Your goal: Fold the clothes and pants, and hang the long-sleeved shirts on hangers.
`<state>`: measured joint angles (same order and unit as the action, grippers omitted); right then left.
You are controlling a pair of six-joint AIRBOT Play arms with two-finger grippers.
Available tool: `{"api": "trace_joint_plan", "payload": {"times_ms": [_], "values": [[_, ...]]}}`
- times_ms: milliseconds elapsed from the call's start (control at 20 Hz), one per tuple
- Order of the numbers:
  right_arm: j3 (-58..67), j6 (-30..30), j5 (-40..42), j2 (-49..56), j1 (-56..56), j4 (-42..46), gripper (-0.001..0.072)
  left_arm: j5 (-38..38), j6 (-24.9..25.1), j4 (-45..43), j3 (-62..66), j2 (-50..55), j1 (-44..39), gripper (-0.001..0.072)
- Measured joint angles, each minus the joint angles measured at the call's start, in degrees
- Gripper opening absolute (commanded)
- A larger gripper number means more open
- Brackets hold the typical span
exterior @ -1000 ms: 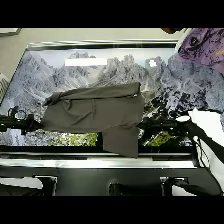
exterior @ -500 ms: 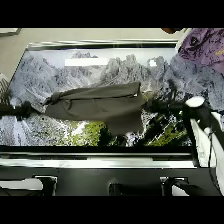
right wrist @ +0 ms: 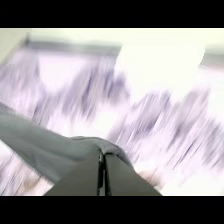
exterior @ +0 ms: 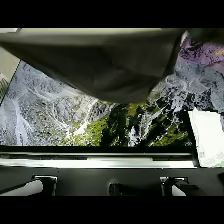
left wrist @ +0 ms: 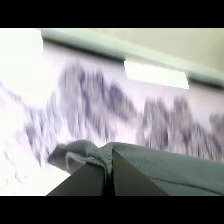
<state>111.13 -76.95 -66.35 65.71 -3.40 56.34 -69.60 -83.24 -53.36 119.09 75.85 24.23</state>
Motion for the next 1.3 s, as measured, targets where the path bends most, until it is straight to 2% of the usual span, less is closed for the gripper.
{"api": "trace_joint_plan", "payload": {"times_ms": [300, 450, 550, 750, 950, 1100, 1300], "values": [[7.3, -7.89, -3.82, -14.88, 0.02, 12.92, 0.0033, 4.04, -12.04, -17.49, -5.88, -21.44, 1.03, 0.0013], [7.48, -10.86, -5.66, -17.62, 0.04, 16.83, 0.0034, 4.59, -15.74, -23.32, -7.69, -25.99, 1.16, 0.0013], [6.4, -12.31, -6.99, -16.59, 0.07, 18.01, 0.0034, 3.08, -16.17, -24.9, -8.39, -25.53, 1.05, 0.0014], [4.28, -14.23, -10.45, -7.23, 0.07, 17.25, 0.0034, -1.44, -12.72, -25.42, -12.22, -18.05, -1.86, 0.0013], [3.63, -14.91, -11.56, 9.68, 1.86, 14.78, 0.0034, -2.34, -10.16, -26.32, -17.57, -3.54, -6.25, 0.0014], [3.48, -15.5, -8.59, 22.47, 4.68, 16.55, 0.0034, 1.2, -9.42, -26.4, -19.23, 10.25, -9.09, 0.0014], [3.41, -19.65, -0.46, 35.78, 6.8, 19.5, 0.0033, 9.9, -9.07, -26.03, -19.61, 24.06, -11.23, 0.0013]]}}
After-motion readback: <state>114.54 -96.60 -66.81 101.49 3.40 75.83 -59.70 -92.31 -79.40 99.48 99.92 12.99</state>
